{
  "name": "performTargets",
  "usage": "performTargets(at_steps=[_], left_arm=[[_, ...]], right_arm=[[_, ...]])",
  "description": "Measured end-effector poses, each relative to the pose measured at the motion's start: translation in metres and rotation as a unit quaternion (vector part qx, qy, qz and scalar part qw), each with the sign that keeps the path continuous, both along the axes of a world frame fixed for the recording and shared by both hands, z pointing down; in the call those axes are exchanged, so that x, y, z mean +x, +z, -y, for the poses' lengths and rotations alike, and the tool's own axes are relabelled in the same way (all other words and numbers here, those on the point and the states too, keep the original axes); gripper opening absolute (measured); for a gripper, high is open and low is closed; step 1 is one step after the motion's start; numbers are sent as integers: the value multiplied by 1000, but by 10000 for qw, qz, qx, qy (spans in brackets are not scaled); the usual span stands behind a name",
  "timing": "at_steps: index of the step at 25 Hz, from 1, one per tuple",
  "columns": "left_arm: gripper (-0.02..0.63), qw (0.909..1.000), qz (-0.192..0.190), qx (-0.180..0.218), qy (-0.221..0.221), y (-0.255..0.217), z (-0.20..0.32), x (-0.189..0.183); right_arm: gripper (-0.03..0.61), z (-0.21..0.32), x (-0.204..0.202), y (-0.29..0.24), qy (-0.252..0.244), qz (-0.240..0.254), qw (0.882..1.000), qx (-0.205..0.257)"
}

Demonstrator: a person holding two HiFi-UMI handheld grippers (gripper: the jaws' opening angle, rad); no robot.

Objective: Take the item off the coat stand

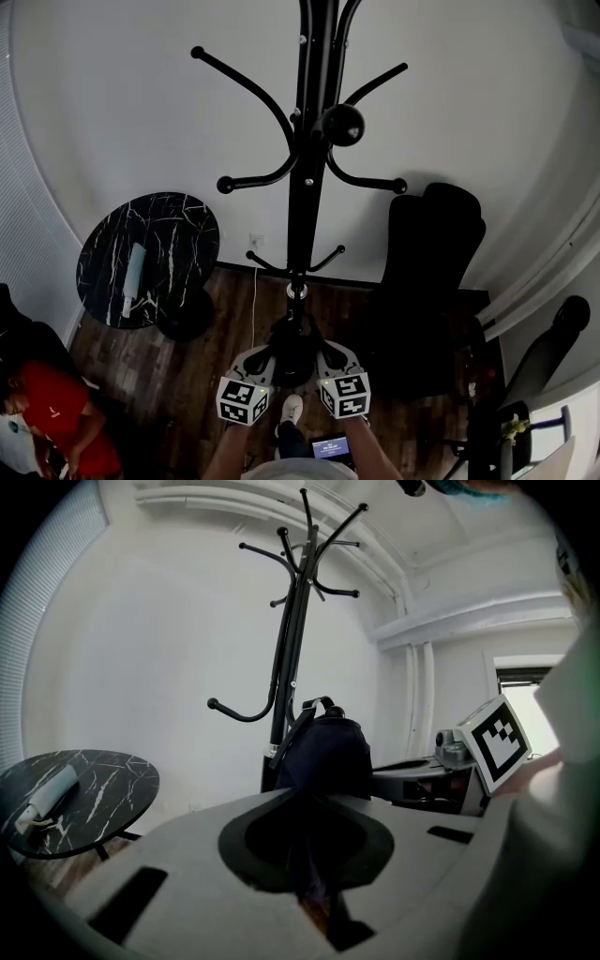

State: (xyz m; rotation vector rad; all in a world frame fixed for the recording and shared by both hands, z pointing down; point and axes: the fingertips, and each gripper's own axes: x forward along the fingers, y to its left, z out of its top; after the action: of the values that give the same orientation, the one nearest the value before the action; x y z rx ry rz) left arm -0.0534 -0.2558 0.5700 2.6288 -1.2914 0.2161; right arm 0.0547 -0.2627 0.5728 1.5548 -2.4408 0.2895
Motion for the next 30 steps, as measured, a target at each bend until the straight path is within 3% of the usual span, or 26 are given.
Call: performTargets(at_steps=[14,30], left_arm=[[29,9999,1,105,-3,-8,-19,-1],[29,9998,-5,221,0,-20,-47,-6]], right_arm=[[34,-21,-1,-8,102,312,9994,-55],[32,-47,-7,-17,-68,215,9997,26]])
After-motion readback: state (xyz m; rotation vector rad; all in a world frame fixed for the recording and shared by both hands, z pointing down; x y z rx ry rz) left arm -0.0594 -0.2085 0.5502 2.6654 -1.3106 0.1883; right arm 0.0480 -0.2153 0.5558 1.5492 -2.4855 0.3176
